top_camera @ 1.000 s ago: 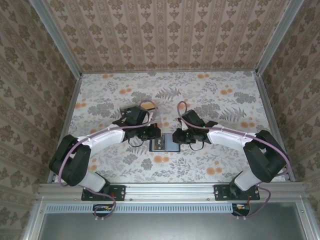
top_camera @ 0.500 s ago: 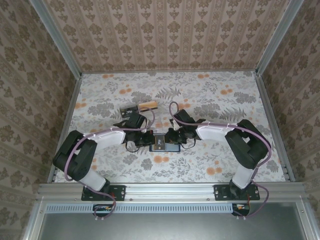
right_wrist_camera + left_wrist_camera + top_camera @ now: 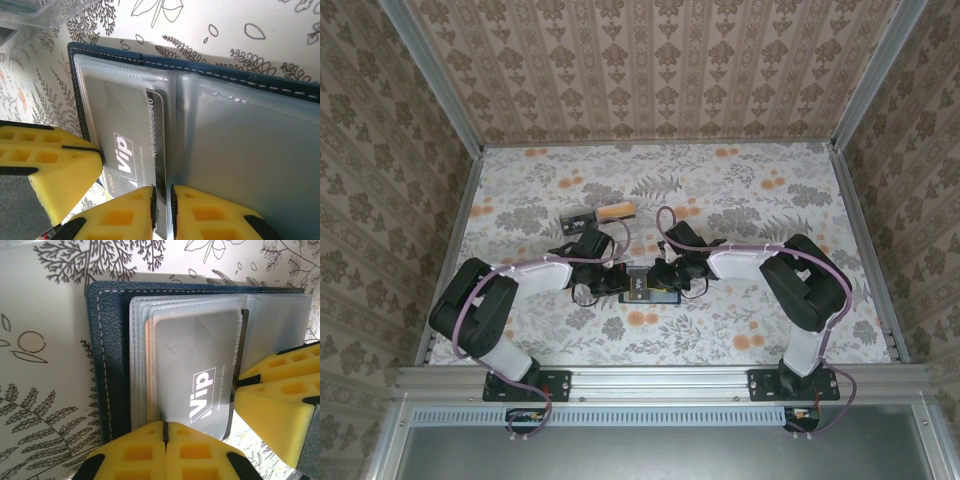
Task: Take the credit cards out of the card holder
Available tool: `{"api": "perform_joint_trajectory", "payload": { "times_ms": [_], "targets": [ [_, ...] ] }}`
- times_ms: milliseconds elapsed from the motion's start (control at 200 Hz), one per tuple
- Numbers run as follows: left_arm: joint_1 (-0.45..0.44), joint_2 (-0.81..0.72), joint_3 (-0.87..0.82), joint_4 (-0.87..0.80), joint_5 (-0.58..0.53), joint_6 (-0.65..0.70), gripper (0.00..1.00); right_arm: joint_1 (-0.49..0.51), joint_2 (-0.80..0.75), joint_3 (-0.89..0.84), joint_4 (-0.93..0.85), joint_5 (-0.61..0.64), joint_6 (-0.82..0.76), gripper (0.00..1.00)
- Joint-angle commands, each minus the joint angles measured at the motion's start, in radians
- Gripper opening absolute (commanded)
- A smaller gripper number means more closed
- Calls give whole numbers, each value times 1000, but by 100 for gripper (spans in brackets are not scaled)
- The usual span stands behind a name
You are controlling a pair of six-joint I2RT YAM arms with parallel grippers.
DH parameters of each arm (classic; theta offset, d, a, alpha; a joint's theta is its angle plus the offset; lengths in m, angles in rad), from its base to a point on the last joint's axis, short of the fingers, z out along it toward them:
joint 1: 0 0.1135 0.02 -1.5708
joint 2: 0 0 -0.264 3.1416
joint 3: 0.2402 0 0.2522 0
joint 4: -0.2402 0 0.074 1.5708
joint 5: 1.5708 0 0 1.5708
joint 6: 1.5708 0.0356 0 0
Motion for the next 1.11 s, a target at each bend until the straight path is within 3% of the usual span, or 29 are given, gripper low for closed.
{"api": "perform_joint_trajectory", "payload": {
  "times_ms": [0,130,235,835,900,1100],
  "targets": [
    [0,24,-18,-6,-8,5,0,5,27,22,9,-25,19,19],
    [-3,22,-15,-10,-9,6,0,5,27,17,9,-20,19,12],
    [-2,19,-11,-21,-15,11,0,5,16,14,-2,-9,15,0],
    [12,10,-10,-38,-13,26,0,-29,-56,-44,-16,4,0,0],
    [12,16,-8,-35,-9,27,0,-29,-43,-41,-8,-4,4,11],
    [8,30,-11,-27,-1,24,0,-29,-14,-37,23,-16,18,22]
  ]
}}
